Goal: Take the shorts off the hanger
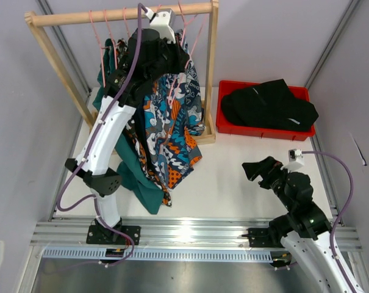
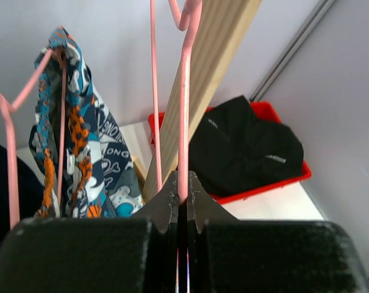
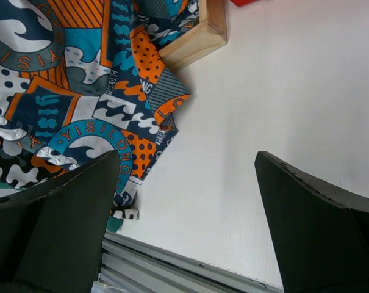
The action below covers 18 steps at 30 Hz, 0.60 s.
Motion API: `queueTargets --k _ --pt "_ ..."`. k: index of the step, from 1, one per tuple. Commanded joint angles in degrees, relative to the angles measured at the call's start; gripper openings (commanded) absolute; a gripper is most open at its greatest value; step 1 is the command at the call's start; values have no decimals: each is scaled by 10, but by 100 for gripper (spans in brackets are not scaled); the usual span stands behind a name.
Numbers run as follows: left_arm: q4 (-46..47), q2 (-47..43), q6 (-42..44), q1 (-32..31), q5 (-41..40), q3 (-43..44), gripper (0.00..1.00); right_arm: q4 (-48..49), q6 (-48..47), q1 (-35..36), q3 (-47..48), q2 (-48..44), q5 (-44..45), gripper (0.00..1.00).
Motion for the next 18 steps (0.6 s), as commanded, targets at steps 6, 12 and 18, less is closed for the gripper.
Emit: queueTargets --k 6,12,18 --pt "57 74 -42 37 14 43 0 -58 21 3 4 -48 15 100" --pt "61 110 -62 59 50 55 4 -76 37 3 -4 -74 8 99" --pt "32 64 -49 53 78 31 30 -80 42 3 -10 -76 6 99"
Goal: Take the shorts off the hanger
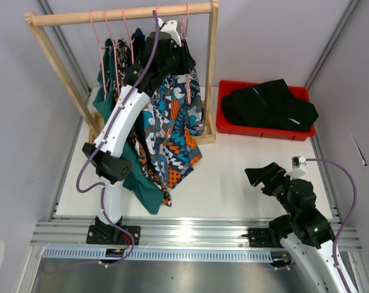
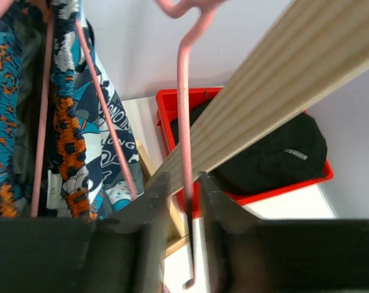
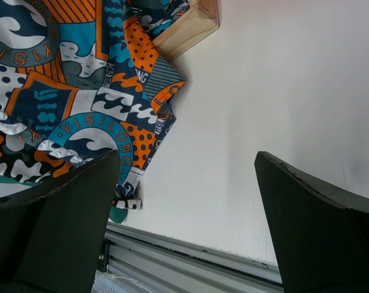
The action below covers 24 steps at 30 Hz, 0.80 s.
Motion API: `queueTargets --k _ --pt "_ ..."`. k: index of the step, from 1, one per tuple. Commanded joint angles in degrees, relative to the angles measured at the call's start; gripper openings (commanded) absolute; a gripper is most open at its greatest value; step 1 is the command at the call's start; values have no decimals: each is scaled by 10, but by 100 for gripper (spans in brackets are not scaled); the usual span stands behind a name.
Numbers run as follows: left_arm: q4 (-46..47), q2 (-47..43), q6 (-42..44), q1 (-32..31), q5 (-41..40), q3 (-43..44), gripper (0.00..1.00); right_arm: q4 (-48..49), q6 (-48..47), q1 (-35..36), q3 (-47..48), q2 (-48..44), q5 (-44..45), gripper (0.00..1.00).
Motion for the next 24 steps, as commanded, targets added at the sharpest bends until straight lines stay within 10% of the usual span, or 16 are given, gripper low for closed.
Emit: queueTargets --k 1,7,24 --pt "0 -78 7 -8 20 -25 41 6 8 4 -5 -1 4 100" --pt "-12 -227 32 -17 34 -139 62 42 -1 4 12 41 -1 99" --pt "-55 -276 100 29 -21 -188 63 42 -1 4 23 50 10 100"
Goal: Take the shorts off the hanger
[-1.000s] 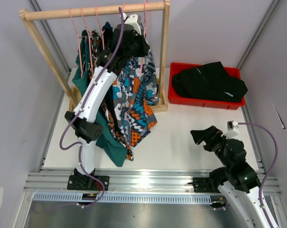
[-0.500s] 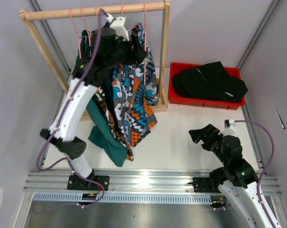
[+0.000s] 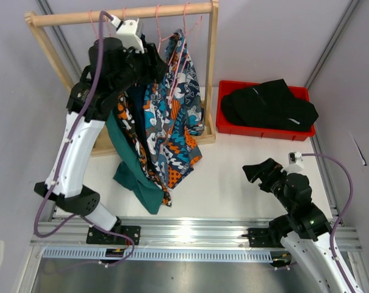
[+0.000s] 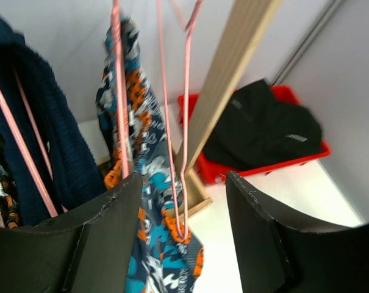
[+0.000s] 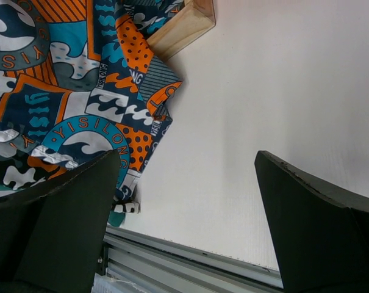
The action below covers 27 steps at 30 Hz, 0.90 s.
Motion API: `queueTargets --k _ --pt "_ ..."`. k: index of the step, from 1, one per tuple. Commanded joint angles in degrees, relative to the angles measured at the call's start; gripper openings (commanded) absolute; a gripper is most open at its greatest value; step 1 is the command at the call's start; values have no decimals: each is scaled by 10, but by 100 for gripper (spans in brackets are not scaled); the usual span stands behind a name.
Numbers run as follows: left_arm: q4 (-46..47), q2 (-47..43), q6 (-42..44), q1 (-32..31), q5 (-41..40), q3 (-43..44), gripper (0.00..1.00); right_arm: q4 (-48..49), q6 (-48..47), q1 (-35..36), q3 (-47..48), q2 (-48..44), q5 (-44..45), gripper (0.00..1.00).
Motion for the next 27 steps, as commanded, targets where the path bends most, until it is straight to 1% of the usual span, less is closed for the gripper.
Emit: queueTargets --k 1,5,7,8,11,13,14,16,19,21,24,27 --pt "-8 25 21 22 -12 -7 63 1 -2 3 26 -12 11 100" --pt "1 48 29 40 -11 2 62 -9 -2 3 23 -16 13 100" --pt "-4 70 30 48 -11 26 61 -9 -1 4 21 -17 14 99" --pt "-7 77 29 52 -7 42 61 -9 -1 3 19 -18 15 99" --pt "-10 99 24 60 1 49 57 -9 -1 3 19 -18 16 100" --pt "-11 112 23 61 7 56 37 -11 -1 4 21 -18 19 99" --pt "-16 117 23 61 8 60 23 -14 -1 3 21 -19 20 100" --pt "-23 128 22 61 4 82 0 -17 -1 3 21 -18 21 100" --pt "-31 141 20 62 5 104 0 -23 3 3 22 -20 21 100" --pt "-29 129 17 62 6 105 0 -24 6 3 25 -27 22 100" --pt "-26 91 20 61 8 104 0 -11 1 4 33 -25 24 100" --pt "-26 44 24 62 6 105 0 10 -17 3 61 1 22 100"
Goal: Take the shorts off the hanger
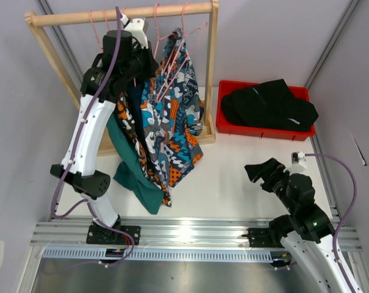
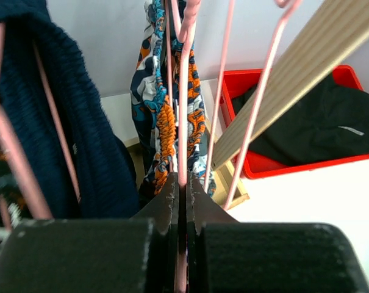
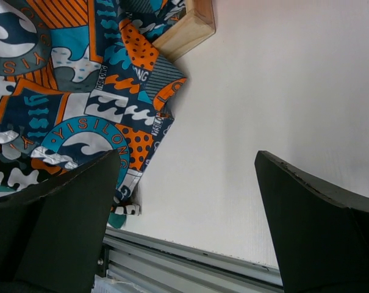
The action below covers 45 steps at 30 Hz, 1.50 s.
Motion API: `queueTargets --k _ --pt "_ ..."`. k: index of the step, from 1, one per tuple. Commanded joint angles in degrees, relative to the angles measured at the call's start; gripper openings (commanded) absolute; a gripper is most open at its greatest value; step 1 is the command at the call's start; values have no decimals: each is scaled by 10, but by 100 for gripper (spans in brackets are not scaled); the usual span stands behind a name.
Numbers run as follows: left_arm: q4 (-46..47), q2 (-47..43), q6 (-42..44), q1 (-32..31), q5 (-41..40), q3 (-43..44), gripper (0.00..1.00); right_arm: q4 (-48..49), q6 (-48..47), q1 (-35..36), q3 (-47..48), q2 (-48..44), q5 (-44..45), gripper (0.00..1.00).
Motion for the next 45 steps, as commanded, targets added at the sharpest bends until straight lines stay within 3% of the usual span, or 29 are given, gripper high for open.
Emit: queueTargets --k 1,13,18,21,26,32,45 --pt "19 -96 5 3 2 26 0 38 -22 4 61 41 8 100" --pt "-30 -244 4 4 38 -61 0 88 -106 4 222 208 -31 100" --pt "46 -452 -9 4 71 -362 0 132 -143 4 278 264 -166 99" --pt "35 -519 -20 3 111 -441 0 151 -156 13 314 315 -226 99" --pt "41 -581 -41 3 261 -478 0 162 -178 57 374 371 -234 99" --pt "64 -601 -93 -19 327 -460 0 184 -187 136 409 423 -170 99" --pt "46 -596 -103 -51 310 -412 0 231 -207 171 411 474 -89 99"
